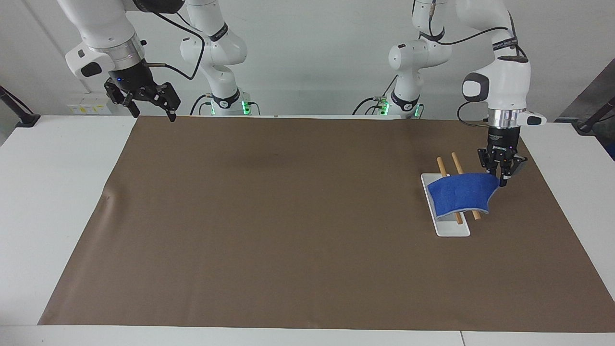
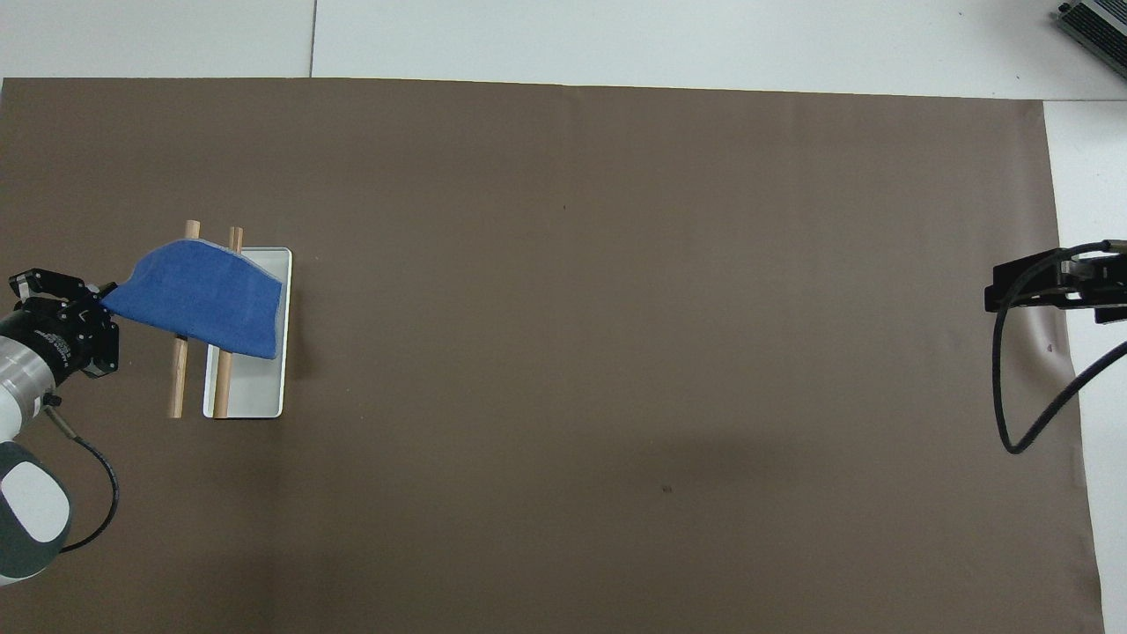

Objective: Right arm passes towel to left arm to hang

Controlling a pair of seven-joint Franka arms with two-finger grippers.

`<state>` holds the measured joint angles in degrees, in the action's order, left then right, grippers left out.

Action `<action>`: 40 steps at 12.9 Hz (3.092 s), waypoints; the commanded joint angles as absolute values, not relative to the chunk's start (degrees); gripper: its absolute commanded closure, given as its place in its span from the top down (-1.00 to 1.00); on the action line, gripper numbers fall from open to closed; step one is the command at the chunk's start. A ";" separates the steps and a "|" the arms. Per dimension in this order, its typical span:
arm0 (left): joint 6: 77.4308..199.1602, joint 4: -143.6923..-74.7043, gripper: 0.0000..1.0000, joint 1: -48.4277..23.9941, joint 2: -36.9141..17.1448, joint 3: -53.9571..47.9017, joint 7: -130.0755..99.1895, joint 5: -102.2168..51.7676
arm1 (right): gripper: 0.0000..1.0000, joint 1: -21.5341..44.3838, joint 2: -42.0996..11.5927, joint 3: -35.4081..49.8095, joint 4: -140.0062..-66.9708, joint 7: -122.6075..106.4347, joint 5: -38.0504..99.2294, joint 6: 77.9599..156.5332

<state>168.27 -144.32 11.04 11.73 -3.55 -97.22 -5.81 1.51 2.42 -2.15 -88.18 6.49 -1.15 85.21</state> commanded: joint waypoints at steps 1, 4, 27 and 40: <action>166.30 -142.75 0.73 12.74 11.34 -4.13 -98.61 -4.66 | 1.00 1.49 3.69 -1.85 -90.00 5.98 -2.11 87.63; 153.07 -134.16 1.00 13.97 9.50 -4.04 -97.82 -4.66 | 1.00 1.49 3.78 -1.85 -90.26 6.06 -1.85 86.31; 89.15 -87.64 1.00 -1.41 -2.02 -4.48 3.57 1.93 | 1.00 1.49 4.92 -1.85 -92.11 6.50 -1.41 86.31; 86.22 -89.91 1.00 -1.67 2.29 -4.48 7.65 1.06 | 1.00 1.05 4.92 -2.29 -91.49 5.80 -2.37 84.81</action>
<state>85.84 -89.63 -1.30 1.81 -4.90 6.77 0.90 1.23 3.80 -2.62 -90.26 6.49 -1.15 83.67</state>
